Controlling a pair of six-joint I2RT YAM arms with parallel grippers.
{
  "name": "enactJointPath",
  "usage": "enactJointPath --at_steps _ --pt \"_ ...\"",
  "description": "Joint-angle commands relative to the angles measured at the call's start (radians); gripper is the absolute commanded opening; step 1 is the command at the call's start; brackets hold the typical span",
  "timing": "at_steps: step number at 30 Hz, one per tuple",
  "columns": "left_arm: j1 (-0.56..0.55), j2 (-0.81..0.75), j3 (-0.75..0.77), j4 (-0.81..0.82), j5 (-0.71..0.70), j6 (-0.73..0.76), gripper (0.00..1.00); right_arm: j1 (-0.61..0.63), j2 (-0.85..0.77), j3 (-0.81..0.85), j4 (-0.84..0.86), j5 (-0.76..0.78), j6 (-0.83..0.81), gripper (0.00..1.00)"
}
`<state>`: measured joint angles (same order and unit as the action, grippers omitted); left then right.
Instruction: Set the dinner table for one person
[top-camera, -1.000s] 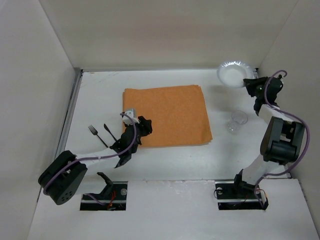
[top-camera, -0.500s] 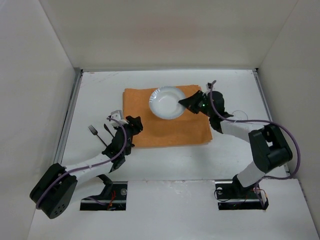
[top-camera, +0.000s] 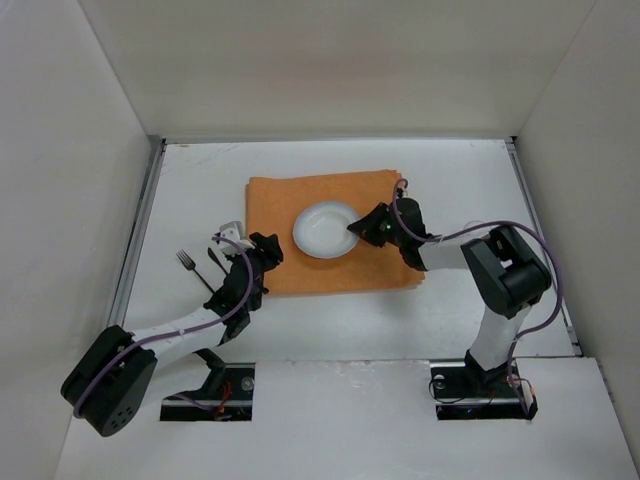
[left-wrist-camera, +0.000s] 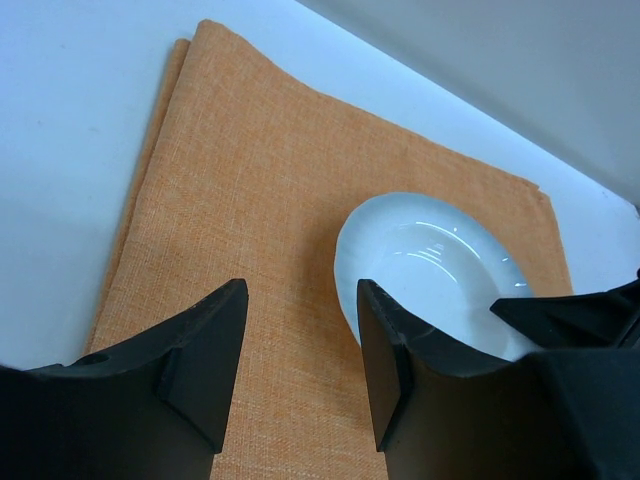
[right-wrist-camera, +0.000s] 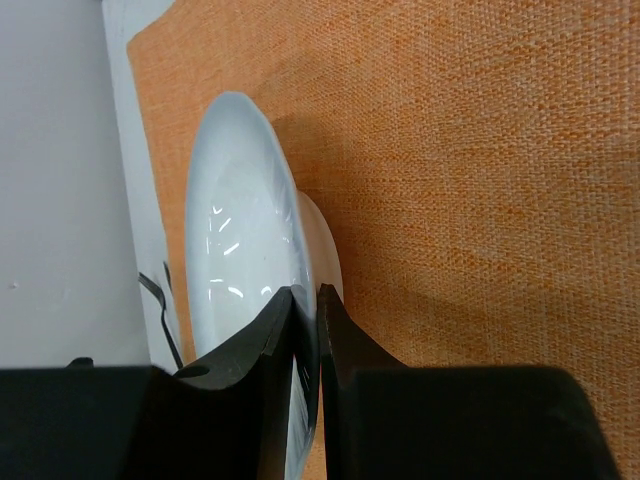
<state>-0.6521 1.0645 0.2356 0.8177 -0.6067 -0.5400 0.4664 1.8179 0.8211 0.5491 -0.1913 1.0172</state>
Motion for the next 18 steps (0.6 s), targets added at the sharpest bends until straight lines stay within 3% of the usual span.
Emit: enactJointPath --at_steps 1,3,8,11,18 --pt "-0.001 0.005 0.005 0.046 -0.011 -0.012 0.45 0.021 -0.011 0.033 0.169 0.029 0.037 0.13" --pt "0.002 0.014 0.005 0.051 -0.011 -0.012 0.45 0.027 -0.012 0.013 0.167 0.05 0.043 0.16" --pt "0.004 -0.008 0.004 0.04 -0.01 -0.017 0.46 0.039 -0.028 -0.03 0.129 0.104 0.009 0.4" --pt "0.015 -0.001 -0.001 0.041 -0.01 -0.018 0.46 0.044 -0.061 -0.049 0.072 0.13 -0.031 0.5" --pt "0.022 -0.031 -0.007 0.037 -0.007 -0.026 0.46 0.056 -0.319 -0.077 -0.214 0.334 -0.227 0.63"
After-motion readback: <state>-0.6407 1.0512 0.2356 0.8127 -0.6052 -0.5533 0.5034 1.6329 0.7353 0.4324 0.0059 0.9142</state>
